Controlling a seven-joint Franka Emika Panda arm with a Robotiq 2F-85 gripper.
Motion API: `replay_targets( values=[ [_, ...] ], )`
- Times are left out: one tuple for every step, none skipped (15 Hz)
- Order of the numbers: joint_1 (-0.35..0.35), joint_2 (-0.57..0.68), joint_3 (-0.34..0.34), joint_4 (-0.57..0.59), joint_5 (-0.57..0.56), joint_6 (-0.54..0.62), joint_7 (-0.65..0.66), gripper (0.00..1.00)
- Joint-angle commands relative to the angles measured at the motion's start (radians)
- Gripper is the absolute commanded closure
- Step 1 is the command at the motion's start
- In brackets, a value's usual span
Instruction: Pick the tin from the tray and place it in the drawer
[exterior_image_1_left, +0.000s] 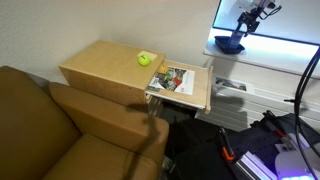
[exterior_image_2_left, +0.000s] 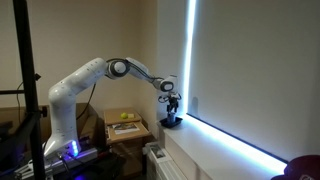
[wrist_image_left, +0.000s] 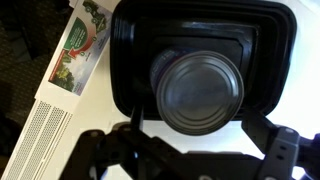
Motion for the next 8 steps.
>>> replay_targets(
  values=[
    [0.001,0.0,0.0,0.004,0.0,0.0,0.0,0.0],
    [0.004,0.0,0.0,0.007,0.0,0.0,0.0,0.0],
    [0.004,0.01,-0.007,0.014,-0.005,0.002,0.006,0.0],
    [0.008,0.021,-0.015,0.02,-0.014,0.005,0.017,0.0],
    [0.01,0.023,-0.019,0.022,-0.019,-0.005,0.023,0.0],
    [0.019,0.032,-0.02,0.023,-0.023,-0.003,0.036,0.0],
    [0.033,0.04,-0.016,0.023,-0.022,-0.011,0.058,0.0],
    [0.009,0.018,-0.009,0.008,-0.011,-0.001,0.021,0.0]
  ],
)
